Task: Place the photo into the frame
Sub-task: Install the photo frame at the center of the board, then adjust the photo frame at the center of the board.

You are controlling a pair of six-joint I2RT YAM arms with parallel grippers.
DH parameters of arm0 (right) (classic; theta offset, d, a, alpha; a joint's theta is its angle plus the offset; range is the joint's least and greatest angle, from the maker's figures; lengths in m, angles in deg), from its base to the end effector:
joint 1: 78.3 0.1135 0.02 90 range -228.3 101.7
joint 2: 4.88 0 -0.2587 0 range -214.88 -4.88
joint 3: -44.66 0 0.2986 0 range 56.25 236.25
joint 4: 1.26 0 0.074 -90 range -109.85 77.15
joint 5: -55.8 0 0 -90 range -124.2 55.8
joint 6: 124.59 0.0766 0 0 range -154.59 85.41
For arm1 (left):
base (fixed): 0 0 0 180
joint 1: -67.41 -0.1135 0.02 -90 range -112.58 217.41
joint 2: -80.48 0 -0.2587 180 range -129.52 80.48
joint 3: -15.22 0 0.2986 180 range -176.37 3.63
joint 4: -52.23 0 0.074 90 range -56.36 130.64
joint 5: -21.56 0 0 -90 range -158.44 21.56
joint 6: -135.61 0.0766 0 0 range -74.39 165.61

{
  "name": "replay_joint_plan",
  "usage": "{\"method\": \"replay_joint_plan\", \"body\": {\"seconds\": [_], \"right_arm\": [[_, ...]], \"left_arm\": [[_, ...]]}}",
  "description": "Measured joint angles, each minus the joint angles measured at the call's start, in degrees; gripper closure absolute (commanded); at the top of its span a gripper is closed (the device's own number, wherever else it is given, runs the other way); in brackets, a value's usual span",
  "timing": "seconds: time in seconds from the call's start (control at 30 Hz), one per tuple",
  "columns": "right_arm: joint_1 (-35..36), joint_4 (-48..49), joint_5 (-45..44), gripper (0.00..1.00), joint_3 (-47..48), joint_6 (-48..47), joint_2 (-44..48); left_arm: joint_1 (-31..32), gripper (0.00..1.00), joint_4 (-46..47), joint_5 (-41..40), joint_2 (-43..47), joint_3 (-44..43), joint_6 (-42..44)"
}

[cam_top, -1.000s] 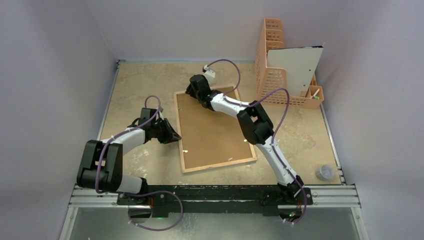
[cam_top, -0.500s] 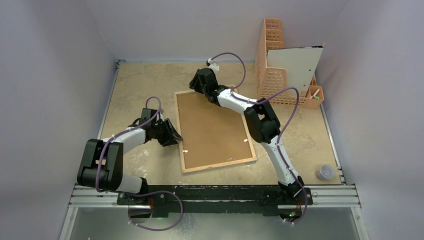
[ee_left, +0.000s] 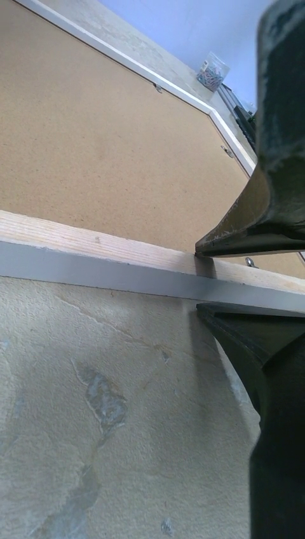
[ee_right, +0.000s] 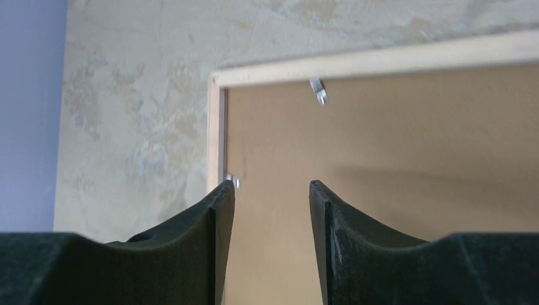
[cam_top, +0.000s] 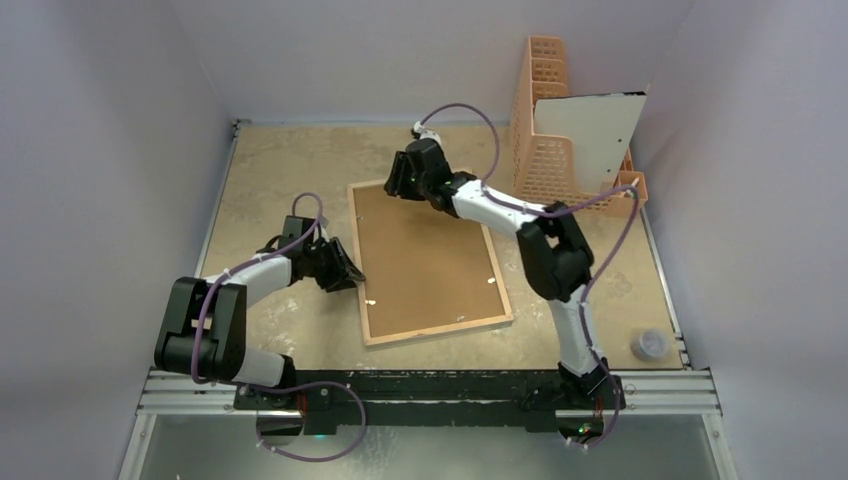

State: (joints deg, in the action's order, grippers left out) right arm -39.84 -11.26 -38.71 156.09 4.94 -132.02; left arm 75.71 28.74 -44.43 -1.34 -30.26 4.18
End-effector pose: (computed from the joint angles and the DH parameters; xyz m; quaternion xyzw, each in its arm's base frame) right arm 0.4729 0.3679 0.1736 0.0288 0.8458 0.3087 0.4342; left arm 0.2885 -0.0736 0.0682 -0.2174 0.9207 -0.2893 0.1465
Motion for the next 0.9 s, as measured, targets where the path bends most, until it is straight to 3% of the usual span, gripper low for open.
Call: {"method": "replay_joint_plan", "body": {"seconds": [0.1, 0.23, 0.5, 0.73, 0.9], "right_arm": [[0.0, -2.6, -0.3, 0.47, -6.8, -1.7, 9.3], [0.0, -4.9, -2.2, 0.43, -20.7, -2.9, 25.0], [0.0, -14.2, -0.4, 0.30, -45.7, -2.0, 48.5], [0.0, -15.9, 9.8, 0.29, -60.3, -0.5, 63.4], [0.0, -14.4, 16.8, 0.27, -67.8, 2.0, 69.7]], "left_arm": [[0.0, 0.65, -0.1, 0.2, 0.0, -0.1, 0.0], [0.1, 0.52, -4.4, -2.1, -0.2, -2.5, 1.5], [0.1, 0.38, -13.0, -11.4, -3.3, -19.8, 4.9], [0.1, 0.34, -9.4, -14.7, -12.5, -34.2, 5.6], [0.1, 0.34, -0.3, -13.3, -22.8, -42.3, 8.3]]}}
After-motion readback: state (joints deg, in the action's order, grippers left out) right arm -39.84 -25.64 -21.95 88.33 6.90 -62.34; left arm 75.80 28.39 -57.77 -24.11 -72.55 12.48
